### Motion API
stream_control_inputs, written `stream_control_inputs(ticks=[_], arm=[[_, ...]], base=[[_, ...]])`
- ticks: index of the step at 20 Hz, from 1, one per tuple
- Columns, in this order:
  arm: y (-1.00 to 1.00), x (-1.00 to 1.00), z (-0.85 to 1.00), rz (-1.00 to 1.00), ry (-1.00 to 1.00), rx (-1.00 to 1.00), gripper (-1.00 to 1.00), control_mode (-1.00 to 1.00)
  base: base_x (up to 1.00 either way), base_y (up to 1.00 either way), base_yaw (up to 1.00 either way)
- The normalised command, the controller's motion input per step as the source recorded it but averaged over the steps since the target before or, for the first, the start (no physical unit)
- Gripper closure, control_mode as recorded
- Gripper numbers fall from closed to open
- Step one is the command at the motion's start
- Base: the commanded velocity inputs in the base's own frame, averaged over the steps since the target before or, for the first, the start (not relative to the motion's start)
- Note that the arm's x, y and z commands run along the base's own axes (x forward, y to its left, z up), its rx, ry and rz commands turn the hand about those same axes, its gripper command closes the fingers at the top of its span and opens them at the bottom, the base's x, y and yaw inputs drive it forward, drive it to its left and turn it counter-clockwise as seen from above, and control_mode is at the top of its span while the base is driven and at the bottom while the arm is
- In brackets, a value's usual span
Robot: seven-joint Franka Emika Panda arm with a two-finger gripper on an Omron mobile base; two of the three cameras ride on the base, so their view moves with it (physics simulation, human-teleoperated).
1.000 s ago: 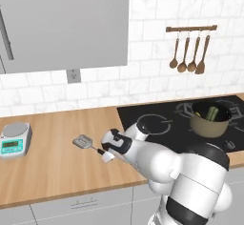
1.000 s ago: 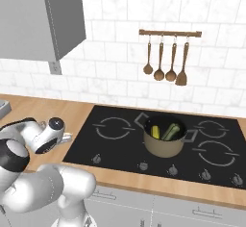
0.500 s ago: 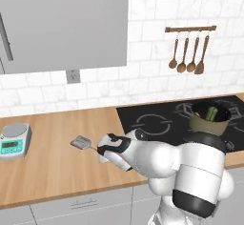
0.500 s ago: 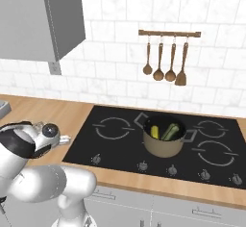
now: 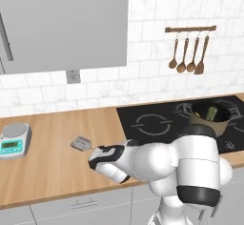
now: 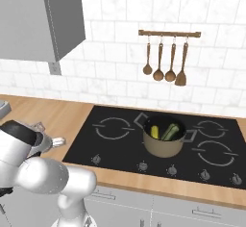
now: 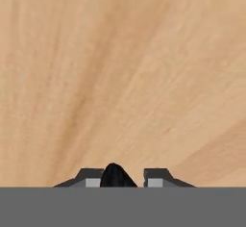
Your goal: Put the cucumber and cucumber in the pot. Retrieve the spatula and lightly stir the vegetables in the pot.
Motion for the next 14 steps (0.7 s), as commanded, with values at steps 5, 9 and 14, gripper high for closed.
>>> stream_control_inputs(ticks=[5,9,14], arm=[[-0.01,-0.06,0.97,-0.08,0.05,-0.01,1.00,-1.00],[-0.08,0.01,1.00,-0.01,0.11,0.02,1.00,-1.00],[-0.19,0.18,1.00,0.00,0.26,0.07,1.00,-1.00]], base=[[0.00,0.00,0.00],[0.00,0.00,0.00],[0.00,0.00,0.00]])
